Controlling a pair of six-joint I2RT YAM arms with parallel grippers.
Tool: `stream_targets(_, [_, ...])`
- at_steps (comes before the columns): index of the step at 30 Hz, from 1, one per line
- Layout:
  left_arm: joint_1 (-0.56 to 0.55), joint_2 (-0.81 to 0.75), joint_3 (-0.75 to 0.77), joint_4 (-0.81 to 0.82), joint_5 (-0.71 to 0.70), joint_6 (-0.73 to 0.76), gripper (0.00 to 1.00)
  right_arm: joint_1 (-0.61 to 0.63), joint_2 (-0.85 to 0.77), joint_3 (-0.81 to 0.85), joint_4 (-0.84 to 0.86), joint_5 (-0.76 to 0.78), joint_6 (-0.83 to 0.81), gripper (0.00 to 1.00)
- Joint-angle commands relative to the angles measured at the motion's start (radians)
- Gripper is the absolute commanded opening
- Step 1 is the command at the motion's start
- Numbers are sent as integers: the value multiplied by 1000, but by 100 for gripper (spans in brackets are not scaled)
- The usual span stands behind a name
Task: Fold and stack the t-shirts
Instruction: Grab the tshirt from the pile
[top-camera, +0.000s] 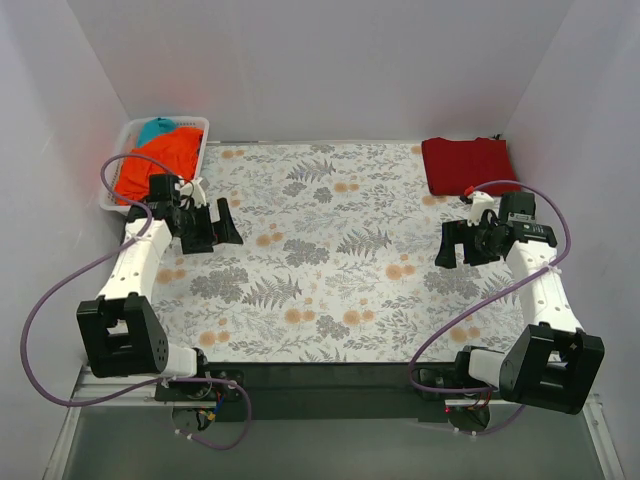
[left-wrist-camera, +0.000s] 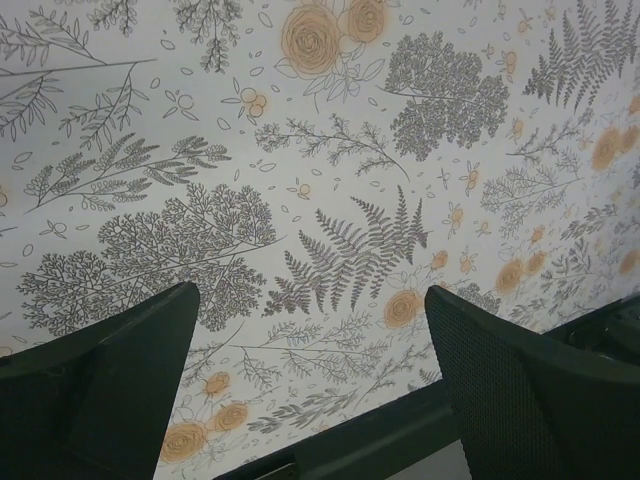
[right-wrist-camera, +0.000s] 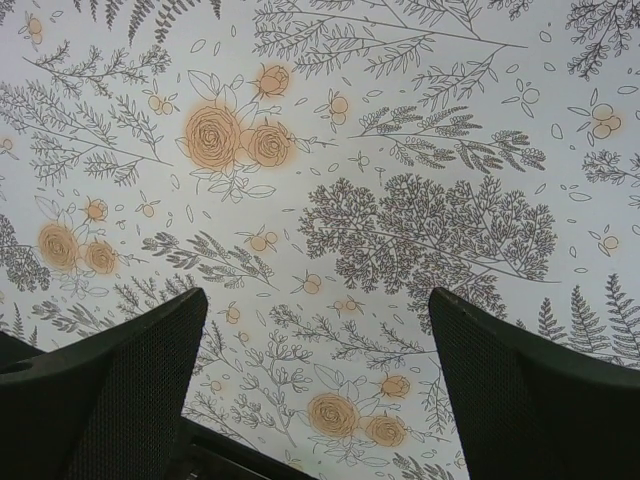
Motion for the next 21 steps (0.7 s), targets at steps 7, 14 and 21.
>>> stream_targets(7, [85,129,441,-145,-4,19,97,4,-12,59,12,-29,-3,98])
stream_targets(14, [263,348,804,-181,6,-30,98,4,-5,58,21,-20,-11,98])
stream_targets(21, [318,642,1055,-165,-151,25,96,7,70,142,18,42,-35,98])
